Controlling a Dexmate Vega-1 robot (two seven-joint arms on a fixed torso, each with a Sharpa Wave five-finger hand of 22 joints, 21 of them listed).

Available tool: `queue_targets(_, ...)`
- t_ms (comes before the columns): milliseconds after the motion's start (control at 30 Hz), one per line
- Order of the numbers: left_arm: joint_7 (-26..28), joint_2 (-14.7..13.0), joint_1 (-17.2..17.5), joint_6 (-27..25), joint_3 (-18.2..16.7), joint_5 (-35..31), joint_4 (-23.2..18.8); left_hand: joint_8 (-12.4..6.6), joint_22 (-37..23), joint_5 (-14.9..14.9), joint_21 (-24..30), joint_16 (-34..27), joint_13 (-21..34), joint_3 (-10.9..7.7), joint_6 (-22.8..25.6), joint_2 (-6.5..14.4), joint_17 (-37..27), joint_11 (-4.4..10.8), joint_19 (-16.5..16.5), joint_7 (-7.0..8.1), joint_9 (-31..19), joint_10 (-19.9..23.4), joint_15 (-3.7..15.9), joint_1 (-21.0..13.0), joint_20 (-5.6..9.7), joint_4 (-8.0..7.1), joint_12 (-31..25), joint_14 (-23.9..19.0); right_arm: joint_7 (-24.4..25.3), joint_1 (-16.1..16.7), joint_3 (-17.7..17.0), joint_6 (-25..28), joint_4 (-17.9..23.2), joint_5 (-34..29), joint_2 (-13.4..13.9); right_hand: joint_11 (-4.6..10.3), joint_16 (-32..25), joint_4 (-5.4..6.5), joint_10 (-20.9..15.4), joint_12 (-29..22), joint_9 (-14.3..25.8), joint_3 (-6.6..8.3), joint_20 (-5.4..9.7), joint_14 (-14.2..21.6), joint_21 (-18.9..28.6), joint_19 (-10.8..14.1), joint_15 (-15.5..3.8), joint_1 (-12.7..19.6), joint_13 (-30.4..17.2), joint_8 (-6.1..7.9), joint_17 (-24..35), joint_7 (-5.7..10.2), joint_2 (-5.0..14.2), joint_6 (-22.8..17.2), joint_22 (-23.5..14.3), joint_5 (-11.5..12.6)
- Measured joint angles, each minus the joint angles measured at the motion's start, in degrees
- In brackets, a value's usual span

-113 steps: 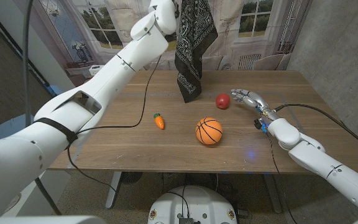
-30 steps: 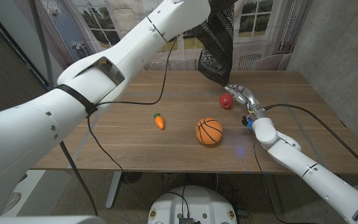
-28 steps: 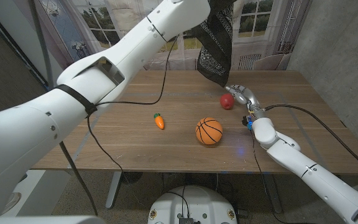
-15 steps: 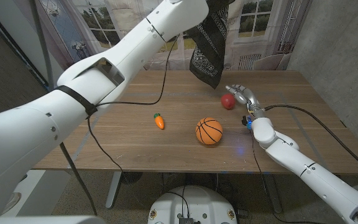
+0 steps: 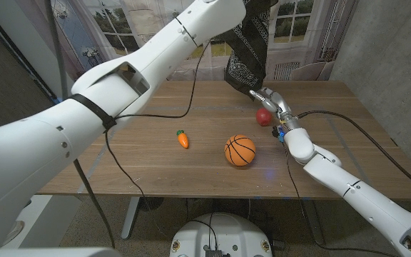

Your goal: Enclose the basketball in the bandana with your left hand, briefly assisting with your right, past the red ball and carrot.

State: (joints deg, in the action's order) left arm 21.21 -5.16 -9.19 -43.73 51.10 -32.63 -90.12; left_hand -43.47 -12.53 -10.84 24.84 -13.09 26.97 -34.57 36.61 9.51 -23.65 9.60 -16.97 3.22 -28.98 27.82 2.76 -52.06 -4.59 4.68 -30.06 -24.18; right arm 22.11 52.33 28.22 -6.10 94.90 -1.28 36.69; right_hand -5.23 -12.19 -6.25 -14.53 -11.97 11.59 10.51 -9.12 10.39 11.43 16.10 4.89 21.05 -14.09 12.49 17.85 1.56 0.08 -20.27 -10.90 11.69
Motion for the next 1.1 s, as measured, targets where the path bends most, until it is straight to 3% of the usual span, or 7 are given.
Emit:
queue_targets(233,0.69,1.04,-0.47,1.05,0.16,0.79,1.37,-0.05,0.29,0.00,0.39,0.00,0.00,-0.18,0.01,0.01,0.01,-0.09,0.00,0.00,0.12,0.09,-0.30,0.02,0.00,0.18,0.00,-0.30,-1.11,-2.26,0.81,-0.53,-1.66,-0.74,-0.76,0.34,-0.10,0.00,-0.15,0.00,-0.15,0.00,0.03,0.42,0.08,-0.03,-0.13,0.37,0.27,0.03,-0.25,-0.38,0.81,-0.72,0.00,0.00)
queue_targets(400,0.69,1.39,-0.58,1.05,0.08,0.79,1.55,-0.11,0.29,0.01,0.39,0.00,0.00,-0.08,0.04,0.01,0.29,-0.09,0.00,0.01,0.47,0.10,-0.27,0.04,0.00,0.29,0.22,-0.34,-1.09,-2.26,0.81,0.87,-1.66,-1.42,-0.76,0.09,-3.27,0.00,-3.66,-1.17,-0.15,0.00,-0.62,7.57,2.05,4.18,-1.50,0.42,0.53,0.03,-0.08,-2.39,1.34,-0.92,0.00,0.00)
queue_targets(533,0.69,1.53,-0.60,1.05,-0.01,0.79,1.54,-0.13,0.29,0.01,0.61,0.00,-0.01,-0.10,0.13,0.02,0.29,-0.08,0.00,-0.08,0.47,0.30,-0.10,0.05,0.00,0.57,0.22,-0.51,-1.19,-2.26,0.81,3.60,-1.66,-1.68,-0.76,-0.11,-4.38,-0.19,-5.26,-1.61,-0.15,-0.46,-1.23,10.53,2.99,6.85,-2.05,0.42,0.53,-0.21,0.12,-3.24,1.34,-0.93,-0.01,0.00)
queue_targets(700,0.69,1.71,-0.73,1.05,0.04,0.79,1.46,-0.13,0.29,-0.29,0.61,0.46,0.00,-0.17,0.13,0.02,0.28,-0.08,0.00,-0.08,0.56,0.30,-0.10,0.51,0.00,0.64,0.22,-0.51,-2.08,-2.26,0.81,4.89,-1.66,-1.11,-0.76,-0.20,-4.39,0.08,-5.36,-1.61,-0.14,-1.19,-1.32,10.16,2.99,6.95,-1.29,-0.06,0.53,-0.21,0.38,-3.42,0.85,-1.12,-0.22,0.00)
queue_targets(733,0.91,1.75,-0.73,2.89,0.11,2.18,1.43,-0.13,0.29,-0.29,0.61,0.45,-0.01,-0.17,0.13,0.02,0.37,-0.08,0.00,-0.08,0.64,0.30,-0.10,0.51,0.00,0.64,0.22,-0.51,-2.09,-5.41,2.23,5.44,-3.83,-1.10,-2.48,-0.20,-4.39,0.23,-5.36,-1.60,-0.14,-1.35,-1.32,10.06,2.99,6.95,-1.19,-0.50,0.53,-0.39,0.39,-3.41,0.72,-1.10,-0.23,0.00)
queue_targets(867,0.85,1.78,-0.73,3.10,0.28,2.29,1.29,-0.20,0.28,-0.29,0.61,0.45,-0.01,-0.49,0.14,-0.21,0.55,-0.09,0.00,-0.10,0.89,0.32,-0.10,0.74,0.00,0.96,0.22,-0.51,-2.04,-5.66,2.41,8.09,-3.66,-1.32,-2.51,-0.50,-4.41,0.69,-5.01,-1.48,-0.38,-2.20,-1.46,10.24,2.99,7.09,-0.91,-1.62,0.39,-0.86,0.43,-3.01,-0.12,-0.26,-0.23,0.00)
queue_targets(1100,0.00,1.77,-0.73,4.42,0.30,2.84,1.23,-0.21,0.28,-0.50,0.61,0.45,-0.01,-0.49,0.33,-0.36,0.79,-0.17,0.00,-0.28,1.03,0.61,-0.10,0.88,0.00,1.43,0.22,-0.51,-1.98,-6.66,3.17,8.57,-1.57,-1.40,-3.95,-1.63,-8.71,1.11,-11.60,-4.19,-0.42,-4.73,-1.23,21.80,6.03,15.65,-2.52,-3.78,-0.28,0.57,1.34,-6.09,-1.86,-5.23,-0.23,0.86)
